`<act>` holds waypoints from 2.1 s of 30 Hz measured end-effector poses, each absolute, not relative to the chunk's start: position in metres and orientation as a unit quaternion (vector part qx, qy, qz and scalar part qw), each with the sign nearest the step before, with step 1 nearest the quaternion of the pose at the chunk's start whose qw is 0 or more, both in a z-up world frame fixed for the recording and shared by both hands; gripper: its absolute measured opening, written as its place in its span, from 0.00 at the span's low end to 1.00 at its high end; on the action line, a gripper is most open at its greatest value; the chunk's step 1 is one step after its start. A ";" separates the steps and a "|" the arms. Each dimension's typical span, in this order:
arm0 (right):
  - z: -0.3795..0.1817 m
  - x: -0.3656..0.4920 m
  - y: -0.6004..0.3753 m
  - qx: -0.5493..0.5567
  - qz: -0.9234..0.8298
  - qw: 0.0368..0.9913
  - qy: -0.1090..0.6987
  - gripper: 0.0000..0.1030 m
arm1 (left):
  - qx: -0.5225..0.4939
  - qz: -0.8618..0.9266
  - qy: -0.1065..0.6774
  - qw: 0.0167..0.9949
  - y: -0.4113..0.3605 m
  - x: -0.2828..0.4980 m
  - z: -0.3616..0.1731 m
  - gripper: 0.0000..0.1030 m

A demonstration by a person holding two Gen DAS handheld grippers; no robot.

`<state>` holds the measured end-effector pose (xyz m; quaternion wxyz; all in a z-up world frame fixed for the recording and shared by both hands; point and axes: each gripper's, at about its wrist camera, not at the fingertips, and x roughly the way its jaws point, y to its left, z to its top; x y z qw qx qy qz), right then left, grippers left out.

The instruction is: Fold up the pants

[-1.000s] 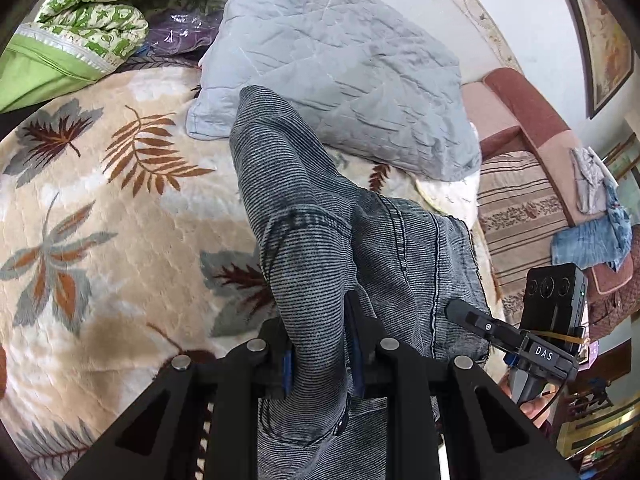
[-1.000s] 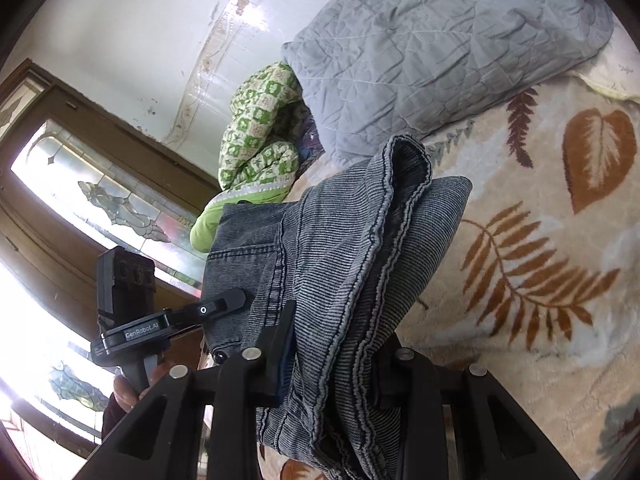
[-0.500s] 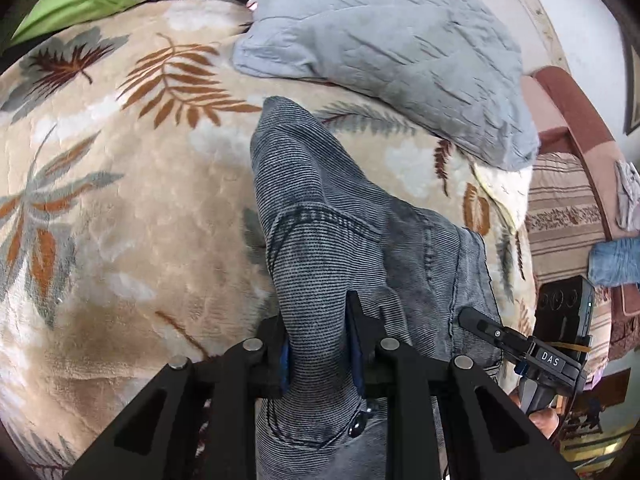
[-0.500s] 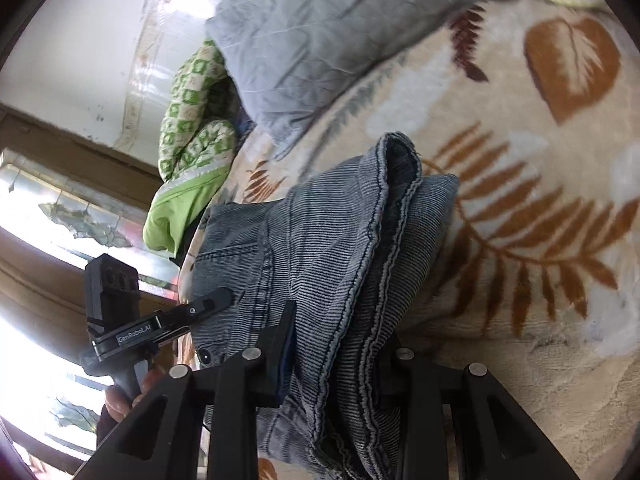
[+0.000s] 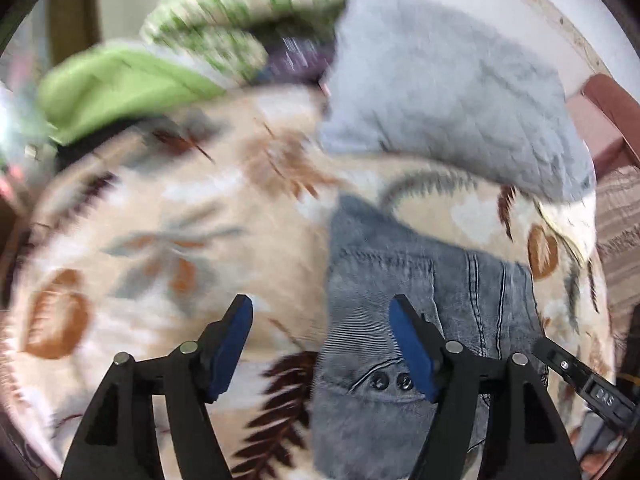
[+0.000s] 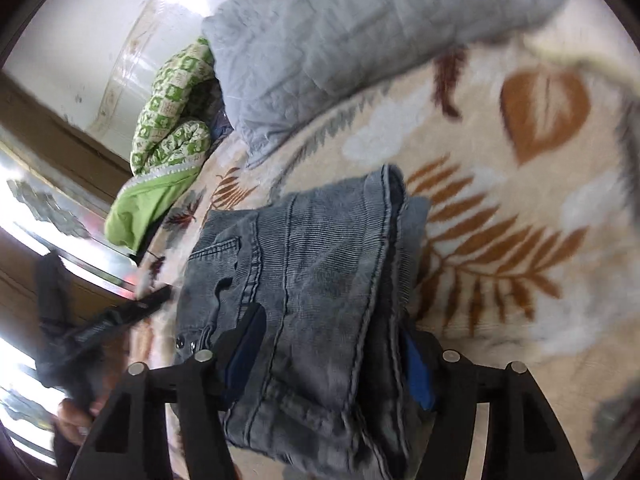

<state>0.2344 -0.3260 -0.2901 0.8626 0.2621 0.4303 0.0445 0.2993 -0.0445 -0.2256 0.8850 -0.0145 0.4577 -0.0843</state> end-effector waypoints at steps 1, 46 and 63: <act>-0.281 0.227 -0.323 0.247 0.038 0.871 0.423 0.65 | -0.007 -0.076 0.446 0.892 -0.042 0.292 -0.216 0.70; -0.079 -0.041 -0.197 0.026 -0.024 0.984 0.173 0.90 | 0.049 0.026 0.174 0.983 0.007 0.017 -0.032 1.00; -0.101 -0.001 -0.186 0.029 -0.012 0.977 0.210 0.90 | 0.050 0.044 0.187 0.980 0.023 0.044 -0.051 1.00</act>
